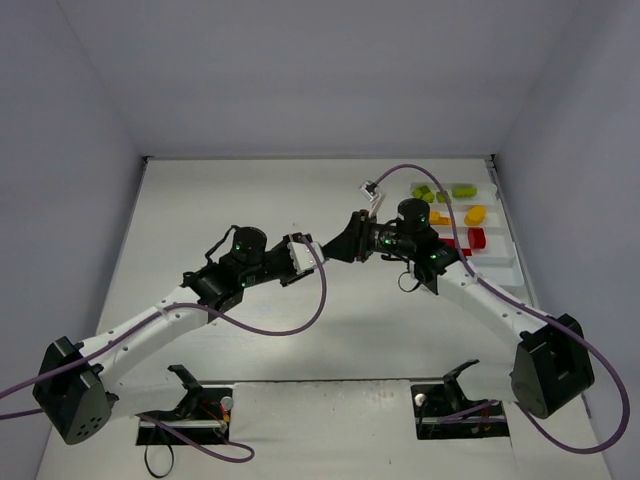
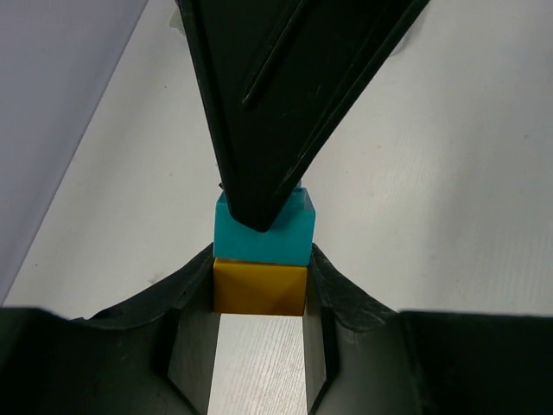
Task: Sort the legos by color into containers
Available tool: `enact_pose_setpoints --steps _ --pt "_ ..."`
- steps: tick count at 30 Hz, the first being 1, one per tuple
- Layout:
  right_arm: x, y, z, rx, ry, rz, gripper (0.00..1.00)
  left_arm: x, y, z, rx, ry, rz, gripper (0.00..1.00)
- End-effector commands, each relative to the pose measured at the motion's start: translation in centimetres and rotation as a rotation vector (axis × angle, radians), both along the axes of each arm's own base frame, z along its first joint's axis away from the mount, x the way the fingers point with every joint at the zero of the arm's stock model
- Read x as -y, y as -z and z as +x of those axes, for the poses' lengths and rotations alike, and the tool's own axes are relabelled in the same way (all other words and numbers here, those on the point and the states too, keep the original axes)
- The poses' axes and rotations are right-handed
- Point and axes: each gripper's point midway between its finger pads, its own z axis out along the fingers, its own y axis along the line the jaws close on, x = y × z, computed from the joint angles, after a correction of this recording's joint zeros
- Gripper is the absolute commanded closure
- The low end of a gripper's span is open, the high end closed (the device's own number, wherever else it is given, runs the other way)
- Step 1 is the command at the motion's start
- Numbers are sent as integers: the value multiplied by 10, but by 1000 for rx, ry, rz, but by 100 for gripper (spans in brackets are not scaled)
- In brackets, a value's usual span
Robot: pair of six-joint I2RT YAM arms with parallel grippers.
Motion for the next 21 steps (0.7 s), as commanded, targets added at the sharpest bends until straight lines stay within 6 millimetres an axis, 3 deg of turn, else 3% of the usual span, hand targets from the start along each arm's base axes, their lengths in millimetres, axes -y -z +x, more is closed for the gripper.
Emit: enact_pose_setpoints --steps 1,10,12,14,16,17,21 --pt "37 -16 30 133 138 -42 100 8 -40 3 61 23 -63 97" --pt "86 1 54 129 325 -175 100 10 -37 4 43 18 -60 96" --pt "106 18 60 87 415 -274 100 10 -36 5 36 14 -60 96" --pt "148 37 78 58 633 -422 100 10 -39 5 38 13 -67 96" --pt "181 58 74 -1 762 -546 100 9 -40 6 37 3 -67 96" --pt "211 67 74 -26 884 -628 100 8 -41 6 39 0 -67 96" --pt "278 95 57 -106 1123 -753 100 6 -44 6 47 -9 -71 96"
